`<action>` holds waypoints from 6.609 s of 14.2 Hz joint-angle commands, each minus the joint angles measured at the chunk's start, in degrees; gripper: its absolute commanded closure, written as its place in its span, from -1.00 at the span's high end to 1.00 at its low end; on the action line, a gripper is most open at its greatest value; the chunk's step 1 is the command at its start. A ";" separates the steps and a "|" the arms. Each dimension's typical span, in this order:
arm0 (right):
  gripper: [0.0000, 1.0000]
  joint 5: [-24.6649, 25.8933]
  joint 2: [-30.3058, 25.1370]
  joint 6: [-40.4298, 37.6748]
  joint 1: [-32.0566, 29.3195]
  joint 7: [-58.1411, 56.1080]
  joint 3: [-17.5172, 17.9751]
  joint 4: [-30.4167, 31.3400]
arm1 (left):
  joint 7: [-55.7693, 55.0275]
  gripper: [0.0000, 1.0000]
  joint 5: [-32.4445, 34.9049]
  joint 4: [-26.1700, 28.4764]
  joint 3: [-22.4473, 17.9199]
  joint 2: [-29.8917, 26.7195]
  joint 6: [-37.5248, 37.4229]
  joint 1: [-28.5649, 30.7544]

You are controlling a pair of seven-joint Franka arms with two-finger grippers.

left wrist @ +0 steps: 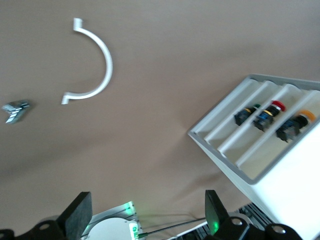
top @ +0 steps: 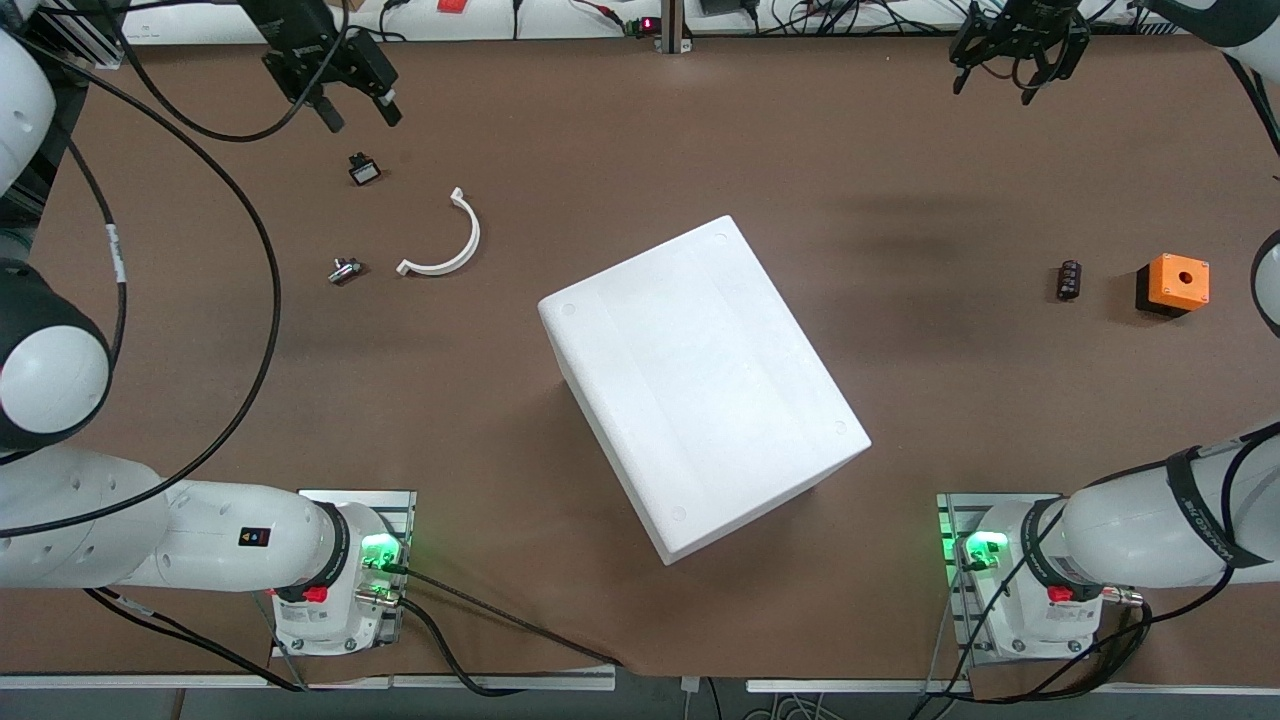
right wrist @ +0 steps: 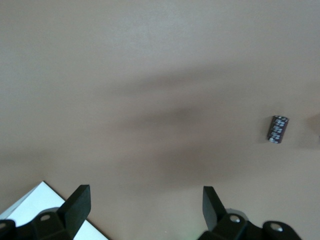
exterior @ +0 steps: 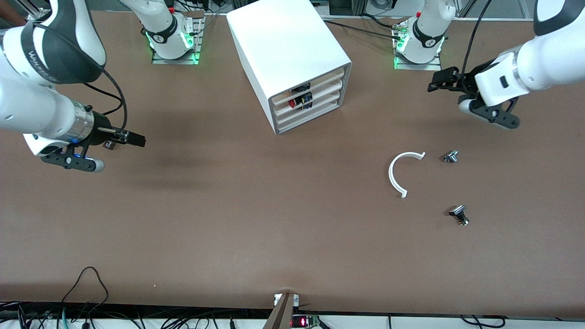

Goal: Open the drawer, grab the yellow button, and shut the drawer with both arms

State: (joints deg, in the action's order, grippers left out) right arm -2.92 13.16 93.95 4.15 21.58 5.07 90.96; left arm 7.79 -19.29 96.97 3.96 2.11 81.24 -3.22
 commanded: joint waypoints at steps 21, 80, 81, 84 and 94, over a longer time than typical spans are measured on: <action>0.97 -3.59 1.87 4.92 13.59 28.85 -0.06 -1.13 | 39.64 0.72 -48.20 21.04 2.28 17.77 8.49 -7.94; 0.64 -2.27 32.72 17.76 41.81 85.20 -0.58 -33.92 | 5.39 1.00 17.41 -33.14 7.38 27.77 -11.44 4.10; 0.45 -2.27 32.64 17.49 41.73 84.86 -0.50 -34.00 | 5.39 1.00 19.18 -34.38 7.38 27.77 -11.46 3.84; -0.18 -2.36 32.28 16.26 41.73 84.76 -0.41 -34.18 | 5.83 1.00 19.90 -36.84 6.77 27.95 -8.74 3.48; -1.00 -2.88 28.08 12.66 40.94 83.98 -0.06 -34.88 | -7.87 1.00 19.99 -36.23 6.85 27.95 -8.38 2.78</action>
State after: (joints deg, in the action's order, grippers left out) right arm -6.11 44.02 108.56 45.44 105.64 5.01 56.33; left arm 3.39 -0.73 62.20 10.53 29.44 73.08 0.23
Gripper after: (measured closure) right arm 0.568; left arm 0.000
